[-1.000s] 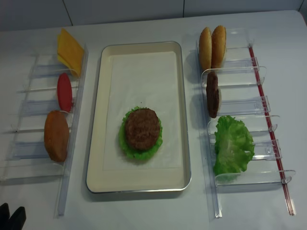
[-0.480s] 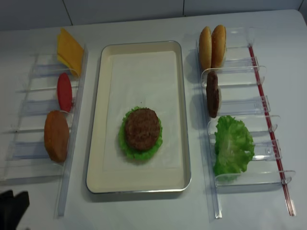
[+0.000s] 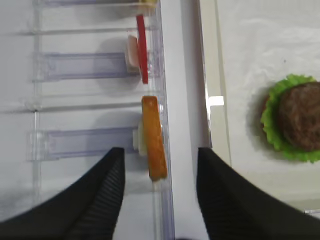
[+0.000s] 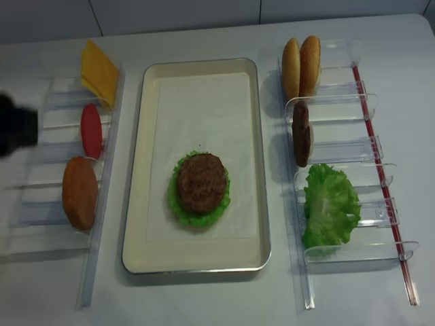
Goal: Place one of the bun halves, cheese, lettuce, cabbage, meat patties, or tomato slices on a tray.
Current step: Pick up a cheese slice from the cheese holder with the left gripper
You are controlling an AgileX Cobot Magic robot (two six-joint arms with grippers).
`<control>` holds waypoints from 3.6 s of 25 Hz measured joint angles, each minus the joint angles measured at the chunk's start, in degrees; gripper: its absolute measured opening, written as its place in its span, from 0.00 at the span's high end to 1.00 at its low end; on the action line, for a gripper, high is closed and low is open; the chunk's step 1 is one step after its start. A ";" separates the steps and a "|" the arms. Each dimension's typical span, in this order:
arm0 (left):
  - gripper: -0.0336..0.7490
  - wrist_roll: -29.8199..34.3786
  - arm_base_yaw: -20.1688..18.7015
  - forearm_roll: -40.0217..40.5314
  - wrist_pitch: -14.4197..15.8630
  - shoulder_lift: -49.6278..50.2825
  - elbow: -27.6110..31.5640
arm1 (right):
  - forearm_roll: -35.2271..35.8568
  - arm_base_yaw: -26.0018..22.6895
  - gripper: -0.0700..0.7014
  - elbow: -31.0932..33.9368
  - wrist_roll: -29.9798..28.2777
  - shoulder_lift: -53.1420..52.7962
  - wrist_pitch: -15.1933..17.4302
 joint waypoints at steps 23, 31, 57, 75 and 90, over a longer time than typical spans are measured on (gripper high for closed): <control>0.56 4.71 0.01 -1.99 1.79 53.29 -44.28 | 0.00 0.00 0.56 0.00 0.25 0.00 0.00; 0.56 6.53 0.90 -2.23 1.79 56.15 -44.38 | 0.00 0.00 0.56 0.00 0.25 0.00 0.00; 0.64 8.86 0.90 -5.19 1.59 59.21 -44.38 | 0.00 0.00 0.56 0.00 0.15 0.00 0.00; 0.63 4.54 0.90 -3.55 1.59 59.39 -49.53 | 0.00 0.00 0.56 0.00 -0.09 0.00 0.00; 0.63 4.07 0.90 -4.94 1.59 61.17 -49.53 | 0.00 0.00 0.56 0.00 0.01 0.00 0.00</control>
